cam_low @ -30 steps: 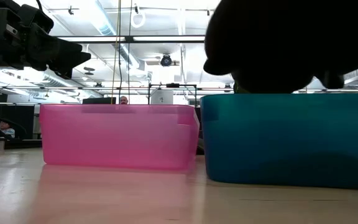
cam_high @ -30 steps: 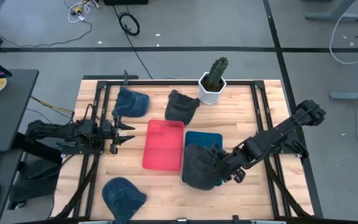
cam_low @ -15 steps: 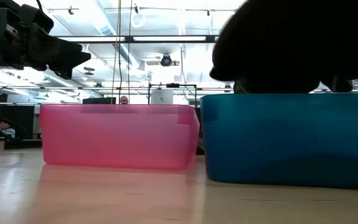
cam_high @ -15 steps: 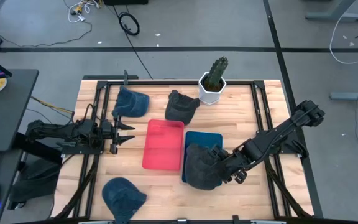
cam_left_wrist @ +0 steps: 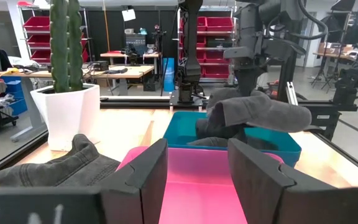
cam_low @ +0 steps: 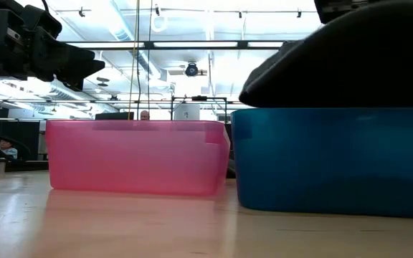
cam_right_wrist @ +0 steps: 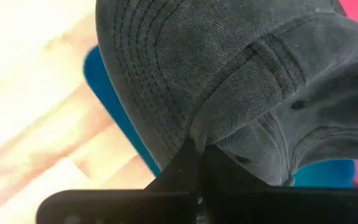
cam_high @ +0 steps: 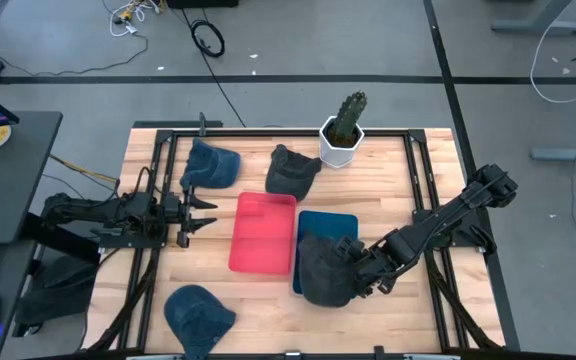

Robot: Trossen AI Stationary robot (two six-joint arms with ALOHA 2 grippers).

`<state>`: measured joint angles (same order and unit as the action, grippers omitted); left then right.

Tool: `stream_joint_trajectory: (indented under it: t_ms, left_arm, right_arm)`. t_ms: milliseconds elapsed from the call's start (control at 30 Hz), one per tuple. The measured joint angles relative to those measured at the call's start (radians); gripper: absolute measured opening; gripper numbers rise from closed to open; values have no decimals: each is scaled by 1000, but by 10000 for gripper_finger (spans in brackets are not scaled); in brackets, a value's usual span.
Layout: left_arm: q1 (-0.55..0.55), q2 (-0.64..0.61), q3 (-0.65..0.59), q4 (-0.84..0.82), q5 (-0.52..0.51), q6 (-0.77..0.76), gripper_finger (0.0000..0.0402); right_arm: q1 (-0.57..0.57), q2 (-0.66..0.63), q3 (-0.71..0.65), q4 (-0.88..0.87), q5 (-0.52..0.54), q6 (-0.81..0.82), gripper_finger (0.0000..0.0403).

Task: Pick & Place hat
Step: Put the right black cap into the blue bin

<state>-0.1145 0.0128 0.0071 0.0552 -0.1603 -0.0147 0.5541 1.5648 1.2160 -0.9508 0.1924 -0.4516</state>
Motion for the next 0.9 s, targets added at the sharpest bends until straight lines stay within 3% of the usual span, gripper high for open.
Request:
stream_joint_trajectory:
  t_ms: [133, 400, 900]
  left_arm:
    - [0, 0, 0, 0, 0, 0, 172]
    - [0, 0, 0, 0, 0, 0, 172]
    - [0, 0, 0, 0, 0, 0, 172]
  right_arm:
    - [0, 0, 0, -3, 71, -35, 0]
    - [-40, 22, 0, -42, 72, -44, 0]
    - [-119, 192, 0, -23, 32, -94, 0]
